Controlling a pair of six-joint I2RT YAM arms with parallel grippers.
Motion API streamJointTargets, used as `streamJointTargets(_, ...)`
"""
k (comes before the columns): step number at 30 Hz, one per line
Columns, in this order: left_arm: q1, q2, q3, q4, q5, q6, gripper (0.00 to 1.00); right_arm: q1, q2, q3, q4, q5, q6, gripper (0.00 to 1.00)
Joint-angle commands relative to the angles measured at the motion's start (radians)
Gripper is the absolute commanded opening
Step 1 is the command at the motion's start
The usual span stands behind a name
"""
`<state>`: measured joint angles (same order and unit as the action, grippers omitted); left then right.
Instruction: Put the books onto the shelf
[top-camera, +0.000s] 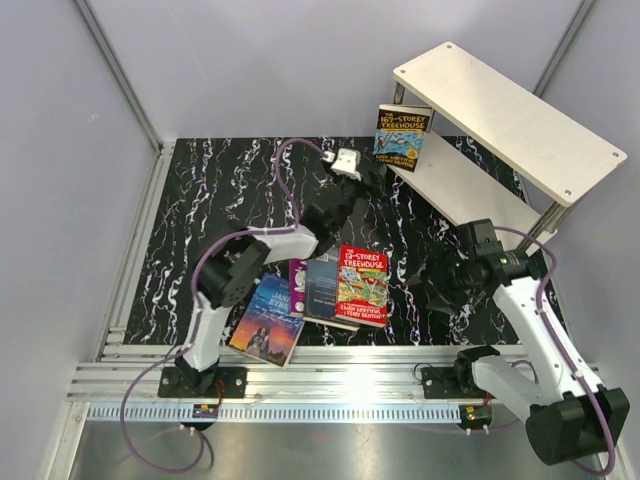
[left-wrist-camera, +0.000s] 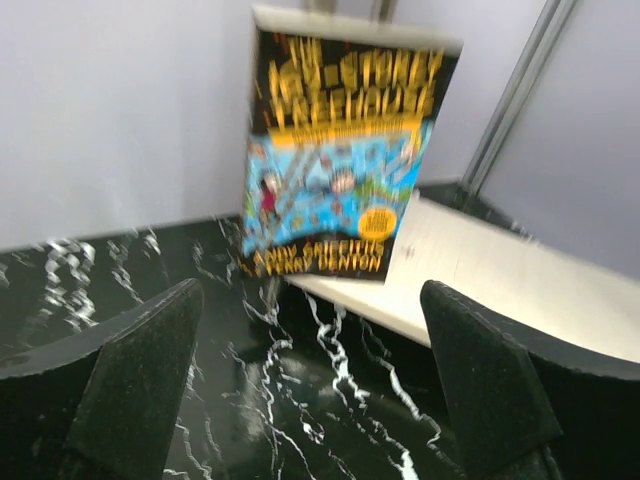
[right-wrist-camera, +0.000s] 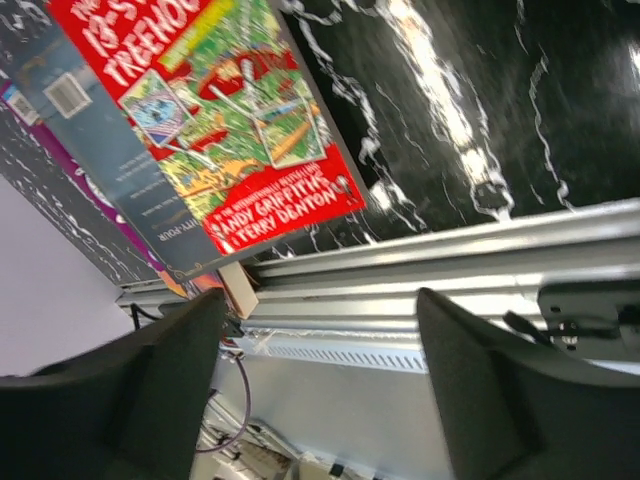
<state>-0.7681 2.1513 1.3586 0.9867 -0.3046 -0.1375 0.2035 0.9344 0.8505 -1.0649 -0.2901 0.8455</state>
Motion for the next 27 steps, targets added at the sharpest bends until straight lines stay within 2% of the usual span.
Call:
streamJointTargets(1, 0.01, -0.187, -0.087, -0.09, -0.047, -0.055, 0.89, -0.001, 0.067, 0.076, 0.138, -0.006, -0.054, 0.77)
streamJointTargets(2, 0.009, -0.223, -0.093, -0.159, -0.051, -0.082, 0.87, -0.001, 0.089, 0.096, 0.187, -0.011, -0.065, 0.58)
streamJointTargets(3, 0.009, -0.257, -0.105, -0.227, -0.06, -0.105, 0.86, -0.001, 0.142, 0.108, 0.216, -0.014, -0.069, 0.43)
streamJointTargets(4, 0.009, -0.33, -0.113, -0.359, -0.065, -0.149, 0.83, -0.001, 0.174, 0.119, 0.245, -0.021, -0.074, 0.3)
streamJointTargets(5, 0.01, -0.362, -0.124, -0.431, -0.065, -0.168, 0.74, -0.001, 0.208, 0.145, 0.306, -0.026, -0.082, 0.17)
streamJointTargets(6, 0.01, -0.401, -0.13, -0.498, -0.062, -0.181, 0.68, -0.001, 0.289, 0.159, 0.345, -0.033, -0.086, 0.0)
streamJointTargets(7, 0.009, -0.433, -0.142, -0.616, -0.038, -0.212, 0.62, -0.003, 0.332, 0.176, 0.383, -0.058, -0.085, 0.0)
streamJointTargets(8, 0.01, -0.503, -0.165, -0.673, -0.022, -0.226, 0.47, -0.001, 0.375, 0.214, 0.464, -0.069, -0.08, 0.0)
streamJointTargets(10, 0.01, -0.573, -0.197, -0.819, 0.039, -0.269, 0.33, -0.004, 0.495, 0.246, 0.576, -0.105, -0.051, 0.0)
streamJointTargets(12, 0.006, -0.684, -0.248, -0.913, 0.065, -0.313, 0.22, -0.004, 0.606, 0.277, 0.776, -0.122, 0.042, 0.0)
streamJointTargets(14, -0.006, -0.77, -0.291, -1.019, 0.073, -0.324, 0.2, -0.009, 0.691, 0.282, 0.938, -0.181, 0.193, 0.0)
streamJointTargets(15, -0.014, -0.86, -0.343, -1.048, 0.059, -0.326, 0.2, -0.01, 0.78, 0.286, 1.109, -0.201, 0.246, 0.0)
streamJointTargets(18, -0.033, -1.032, -0.433, -1.14, 0.001, -0.361, 0.21, -0.012, 0.939, 0.309, 1.363, -0.228, 0.432, 0.0)
streamJointTargets(20, -0.033, -1.108, -0.467, -1.229, -0.04, -0.382, 0.21, -0.015, 1.007, 0.309, 1.554, -0.219, 0.561, 0.0)
streamJointTargets(22, -0.036, -1.213, -0.515, -1.301, -0.068, -0.395, 0.21, -0.024, 1.096, 0.317, 1.664, -0.198, 0.677, 0.0)
streamJointTargets(23, -0.039, -1.247, -0.53, -1.322, -0.083, -0.405, 0.21, -0.029, 1.151, 0.324, 1.777, -0.19, 0.714, 0.0)
streamJointTargets(27, -0.04, -1.409, -0.602, -1.439, -0.14, -0.447, 0.21, -0.058, 1.251, 0.321, 2.043, -0.098, 0.881, 0.0)
